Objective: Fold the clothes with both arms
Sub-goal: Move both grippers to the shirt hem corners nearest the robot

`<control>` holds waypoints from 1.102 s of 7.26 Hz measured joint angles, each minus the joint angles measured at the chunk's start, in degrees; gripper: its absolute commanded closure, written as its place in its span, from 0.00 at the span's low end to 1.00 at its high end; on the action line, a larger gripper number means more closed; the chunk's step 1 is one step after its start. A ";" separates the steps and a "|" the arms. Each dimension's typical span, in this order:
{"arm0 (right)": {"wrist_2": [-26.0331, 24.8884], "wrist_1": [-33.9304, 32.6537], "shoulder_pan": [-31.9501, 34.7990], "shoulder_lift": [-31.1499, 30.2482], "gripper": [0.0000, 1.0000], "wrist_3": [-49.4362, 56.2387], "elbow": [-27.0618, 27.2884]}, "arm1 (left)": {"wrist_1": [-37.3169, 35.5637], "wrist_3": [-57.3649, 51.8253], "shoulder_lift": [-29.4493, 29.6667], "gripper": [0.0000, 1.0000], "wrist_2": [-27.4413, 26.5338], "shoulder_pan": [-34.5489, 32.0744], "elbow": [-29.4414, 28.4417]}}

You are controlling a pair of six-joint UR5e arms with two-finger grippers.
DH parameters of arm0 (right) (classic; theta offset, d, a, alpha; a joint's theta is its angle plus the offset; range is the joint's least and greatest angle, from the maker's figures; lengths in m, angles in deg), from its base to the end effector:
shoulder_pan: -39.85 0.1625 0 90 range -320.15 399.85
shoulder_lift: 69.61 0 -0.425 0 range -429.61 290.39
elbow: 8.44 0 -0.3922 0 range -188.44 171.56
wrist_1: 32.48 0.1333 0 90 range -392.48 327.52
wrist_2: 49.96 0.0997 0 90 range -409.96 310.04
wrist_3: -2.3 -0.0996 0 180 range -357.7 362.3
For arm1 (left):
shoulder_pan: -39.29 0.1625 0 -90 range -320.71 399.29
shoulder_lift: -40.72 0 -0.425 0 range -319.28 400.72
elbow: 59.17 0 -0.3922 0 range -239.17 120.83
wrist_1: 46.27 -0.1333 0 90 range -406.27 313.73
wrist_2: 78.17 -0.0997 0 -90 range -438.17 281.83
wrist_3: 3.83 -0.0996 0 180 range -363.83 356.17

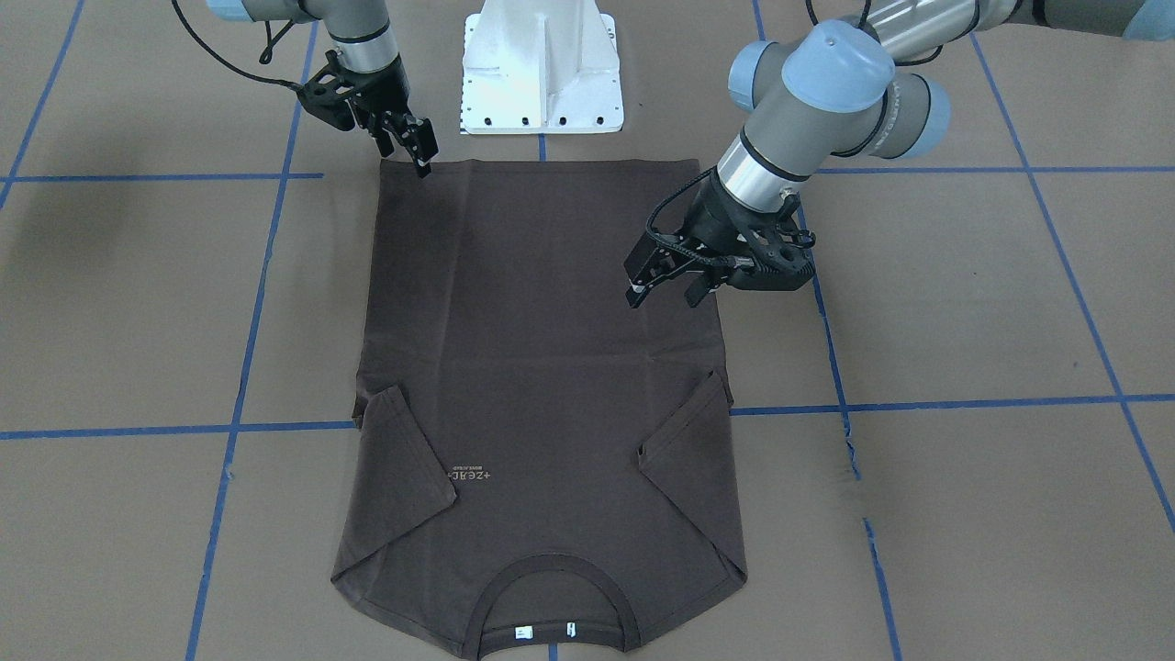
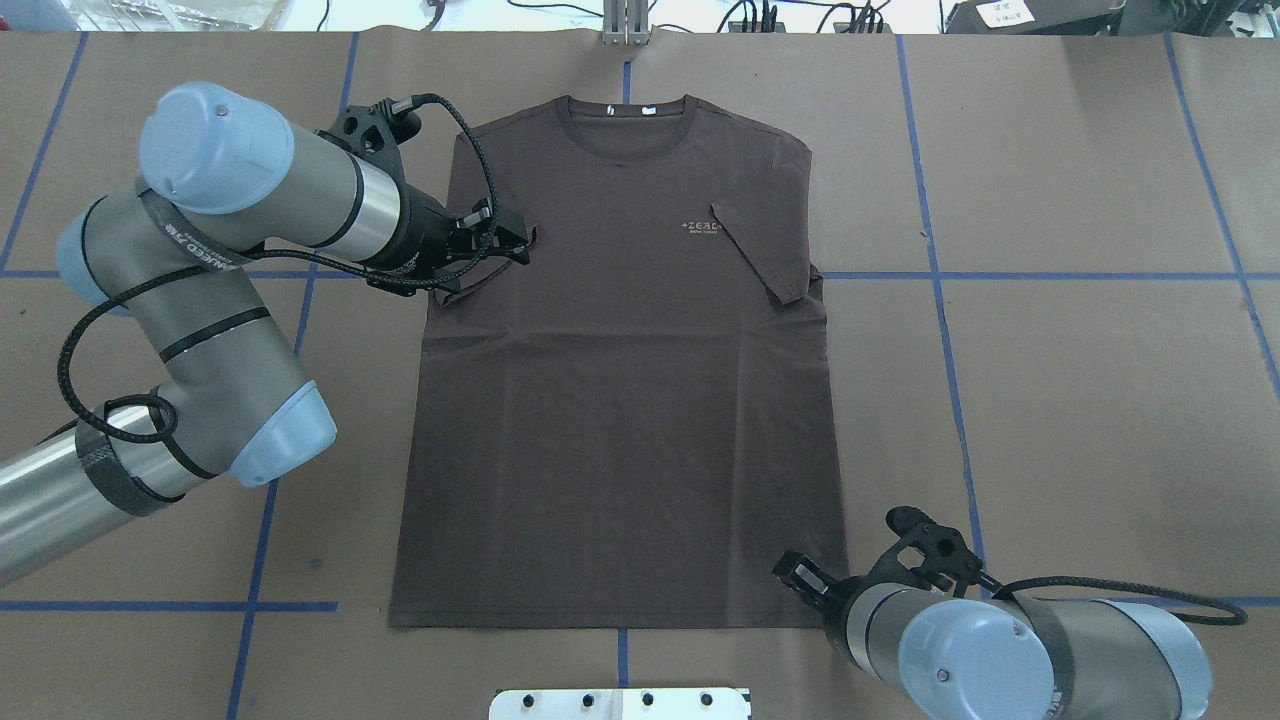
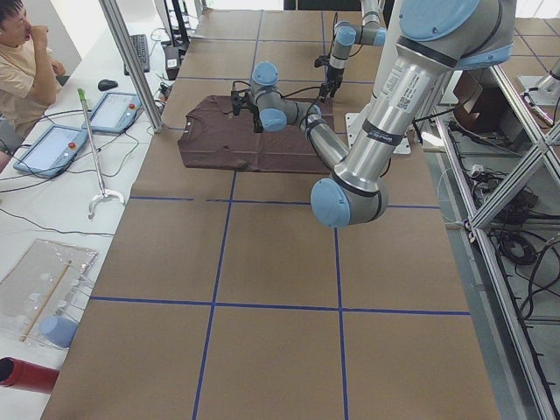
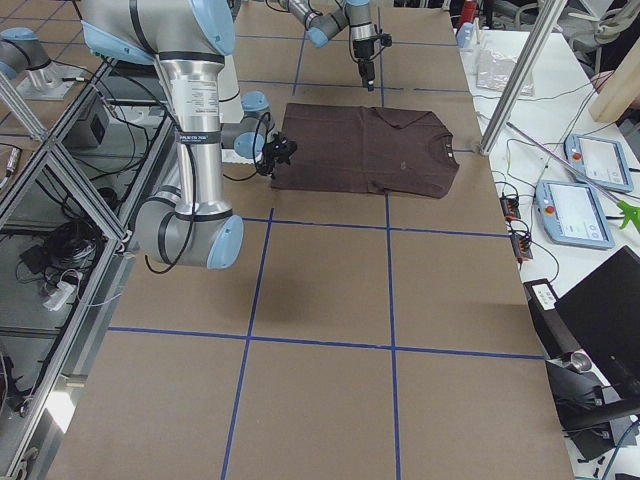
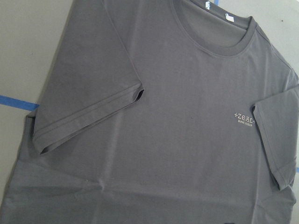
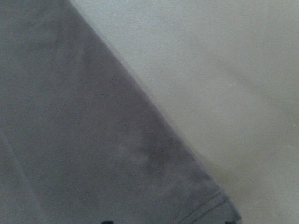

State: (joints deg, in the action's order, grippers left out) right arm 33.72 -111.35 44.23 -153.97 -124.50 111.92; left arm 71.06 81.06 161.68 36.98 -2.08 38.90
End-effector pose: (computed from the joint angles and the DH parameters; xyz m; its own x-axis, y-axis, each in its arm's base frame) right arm -0.4870 -0.1820 0.3492 0.4495 0.6316 0.6317 -0.5315 0.7575 -0.3791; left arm 0.4246 -0.4951 0.2248 0.3270 -0.1805 -0.9276 0.2781 0.9565 -0.0881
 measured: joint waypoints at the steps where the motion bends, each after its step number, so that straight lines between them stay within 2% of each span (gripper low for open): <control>1: -0.26 -0.17 -0.35 -1.25 0.27 -0.25 0.41 | -0.02 0.03 0.00 0.12 0.00 0.03 0.09; 3: -0.31 -0.32 -0.70 -2.10 0.58 -0.37 0.64 | -0.07 0.09 0.00 0.12 -0.08 0.04 0.31; 6: -0.19 -0.40 -0.95 -2.22 0.60 -0.38 0.32 | -0.21 0.10 -0.24 0.12 -0.25 -0.06 0.52; 7: -0.18 -0.40 -0.99 -2.22 0.86 -0.38 0.17 | -0.24 0.08 -0.81 0.12 -0.26 -0.05 0.88; 8: -0.16 -0.40 -1.01 -2.20 1.00 -0.38 0.10 | -0.24 0.04 -1.62 0.12 -0.27 -0.04 1.58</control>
State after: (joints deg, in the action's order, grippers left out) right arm 33.56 -111.75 43.21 -156.17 -124.88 112.02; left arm 70.82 81.11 160.06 36.71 -2.12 40.48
